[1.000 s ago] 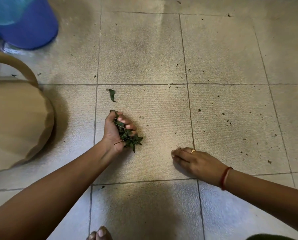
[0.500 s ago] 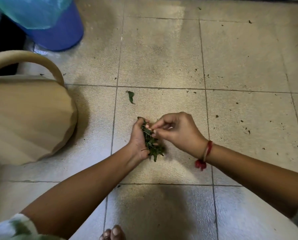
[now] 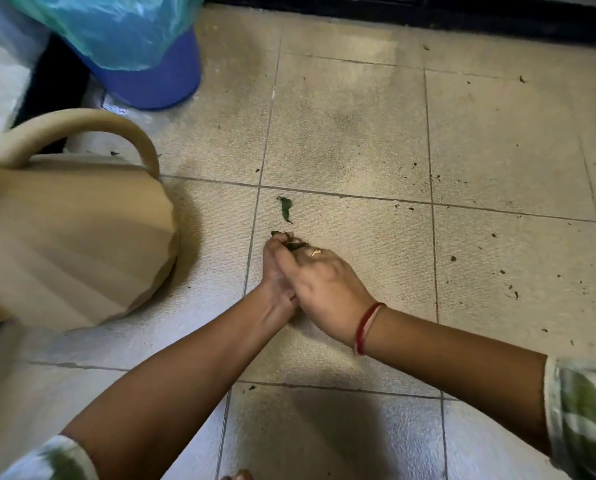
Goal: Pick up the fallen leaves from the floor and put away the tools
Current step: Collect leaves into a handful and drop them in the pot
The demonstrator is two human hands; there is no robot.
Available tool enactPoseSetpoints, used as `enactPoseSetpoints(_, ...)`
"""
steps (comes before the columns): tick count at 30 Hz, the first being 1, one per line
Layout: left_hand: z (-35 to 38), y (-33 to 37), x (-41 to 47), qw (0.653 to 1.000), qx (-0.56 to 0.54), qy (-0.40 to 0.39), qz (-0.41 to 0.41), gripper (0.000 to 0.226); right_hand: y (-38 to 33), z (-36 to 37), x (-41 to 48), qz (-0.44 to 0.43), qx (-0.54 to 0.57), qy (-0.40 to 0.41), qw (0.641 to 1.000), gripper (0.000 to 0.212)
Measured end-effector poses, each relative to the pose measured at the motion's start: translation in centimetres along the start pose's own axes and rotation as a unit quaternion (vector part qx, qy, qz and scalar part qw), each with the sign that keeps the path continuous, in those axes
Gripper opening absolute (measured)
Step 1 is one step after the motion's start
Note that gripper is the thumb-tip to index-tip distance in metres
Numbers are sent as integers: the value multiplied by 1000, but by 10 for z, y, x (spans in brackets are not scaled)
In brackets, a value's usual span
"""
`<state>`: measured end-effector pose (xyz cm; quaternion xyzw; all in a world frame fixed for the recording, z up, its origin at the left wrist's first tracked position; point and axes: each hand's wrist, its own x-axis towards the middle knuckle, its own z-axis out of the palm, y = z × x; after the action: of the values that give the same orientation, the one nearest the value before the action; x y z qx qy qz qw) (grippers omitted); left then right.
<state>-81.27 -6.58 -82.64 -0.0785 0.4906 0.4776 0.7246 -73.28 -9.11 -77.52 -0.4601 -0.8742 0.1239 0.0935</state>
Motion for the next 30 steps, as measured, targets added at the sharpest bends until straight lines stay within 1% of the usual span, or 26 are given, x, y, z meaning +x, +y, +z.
enactPoseSetpoints(1,-3,3,3,1000,11,7,5,36,0,1,1,-2,29,-6,1000,60)
enactPoseSetpoints(2,-3,5,3,999,27,11,15,36,1,-1,5,11,77,-16,997,57)
enactPoseSetpoints(4,-6,5,6,999,31,-3,8,42,5,-6,14,86,193,-19,977,38)
enactPoseSetpoints(5,-6,5,7,1000,26,-7,-1,40,6,-7,20,123,235,-3,964,29)
enactPoseSetpoints(6,-5,8,6,999,21,-17,-16,36,12,-6,26,157,277,16,948,25)
enactPoseSetpoints(8,-4,16,6,998,11,-27,-49,31,30,-1,39,226,368,48,900,28)
enactPoseSetpoints(9,-6,21,8,998,12,-23,-55,32,39,2,45,244,390,65,886,25)
enactPoseSetpoints(10,-9,24,11,998,2,-21,-58,36,50,6,51,233,363,75,899,16)
enactPoseSetpoints(11,-11,26,12,998,-9,-19,-58,41,61,10,56,194,292,67,934,10)
enactPoseSetpoints(12,-12,28,12,998,-13,-21,-59,45,71,15,60,147,217,26,965,24)
enactPoseSetpoints(13,-11,29,11,998,-12,-22,-60,48,77,21,64,96,155,-37,983,38)
enactPoseSetpoints(14,-10,29,9,998,-14,-27,-57,49,80,26,67,53,105,-102,988,48)
enactPoseSetpoints(15,-9,28,10,998,-15,-27,-53,49,82,33,69,13,54,-149,987,55)
enactPoseSetpoints(17,-10,30,11,998,-20,-22,-48,50,81,42,66,-36,-5,-194,980,62)
enactPoseSetpoints(19,-14,35,12,999,-23,-16,-39,51,80,45,50,-29,-9,-191,981,59)
enactPoseSetpoints(21,-20,42,12,999,-33,-15,-27,48,76,44,18,-23,24,-189,981,50)
enactPoseSetpoints(22,-23,45,12,999,-37,-15,-22,42,72,41,0,-33,37,-201,978,52)
enactPoseSetpoints(24,-26,49,12,999,-42,-20,-11,30,60,37,-27,-56,44,-221,973,64)
enactPoseSetpoints(25,-27,50,12,999,-42,-22,-9,27,55,39,-33,-67,42,-217,973,68)
enactPoseSetpoints(27,-28,51,12,999,-44,-25,-9,27,48,44,-30,-67,43,-196,977,72)
enactPoseSetpoints(30,-28,51,10,998,-48,-32,-8,28,45,56,-10,-56,26,-217,974,77)
